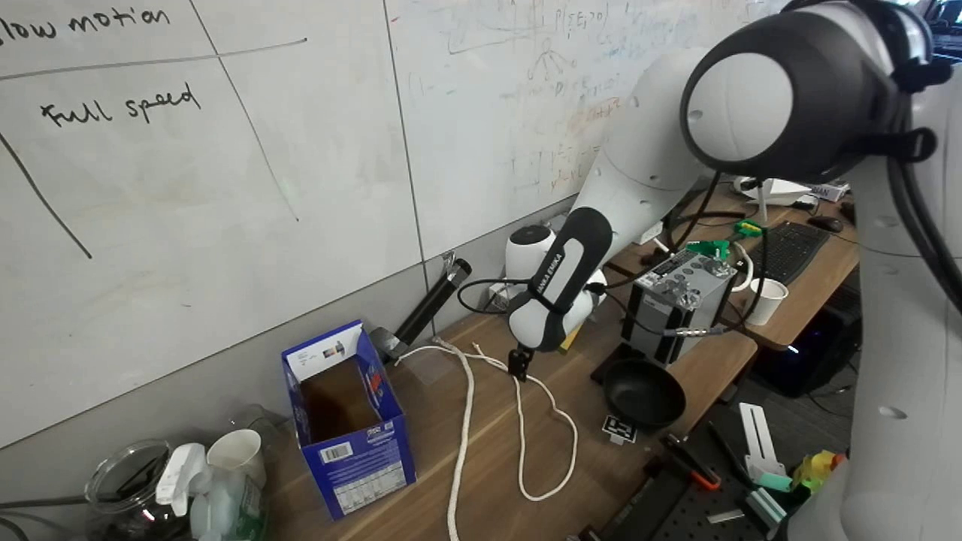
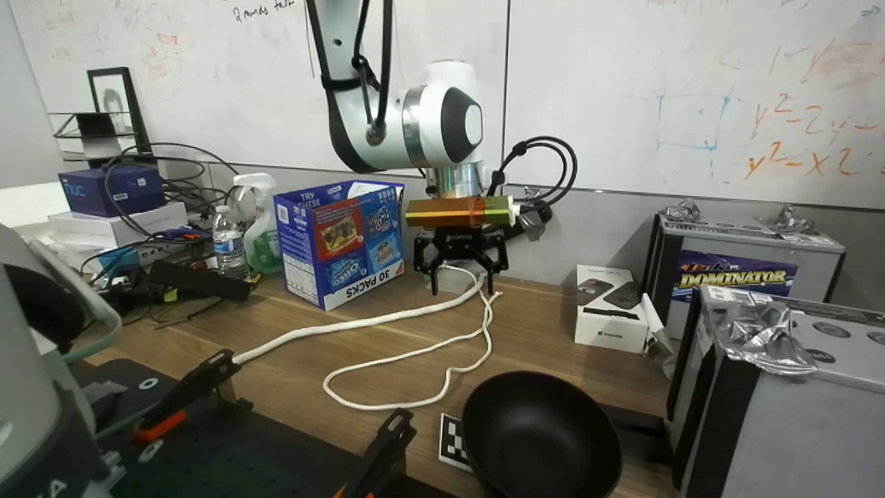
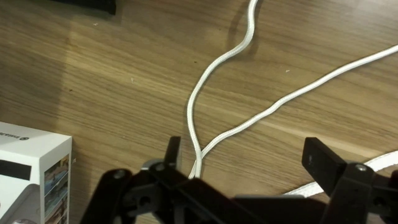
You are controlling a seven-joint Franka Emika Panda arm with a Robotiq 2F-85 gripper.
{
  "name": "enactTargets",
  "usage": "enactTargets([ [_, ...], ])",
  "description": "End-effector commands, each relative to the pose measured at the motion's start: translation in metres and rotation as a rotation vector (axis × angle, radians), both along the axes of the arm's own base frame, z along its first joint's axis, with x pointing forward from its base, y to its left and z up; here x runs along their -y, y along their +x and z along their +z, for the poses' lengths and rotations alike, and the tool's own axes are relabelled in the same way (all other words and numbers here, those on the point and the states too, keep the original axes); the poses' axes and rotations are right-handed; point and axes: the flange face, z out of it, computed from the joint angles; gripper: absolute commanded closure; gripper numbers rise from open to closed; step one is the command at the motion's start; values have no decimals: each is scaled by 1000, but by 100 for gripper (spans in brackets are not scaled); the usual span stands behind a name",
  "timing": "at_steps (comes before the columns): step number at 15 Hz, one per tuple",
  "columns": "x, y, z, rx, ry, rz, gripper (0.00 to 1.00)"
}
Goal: Put the right and left ropes in the box
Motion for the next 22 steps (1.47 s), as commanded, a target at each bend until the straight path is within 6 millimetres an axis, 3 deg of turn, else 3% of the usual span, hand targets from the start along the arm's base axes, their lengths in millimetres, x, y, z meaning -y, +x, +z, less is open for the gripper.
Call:
enactTargets([
  [1, 8, 34, -28, 9, 33, 24, 0],
  [9, 10, 68, -68, 11, 63, 46, 0],
  [22, 19, 81, -99, 18, 86, 40, 0],
])
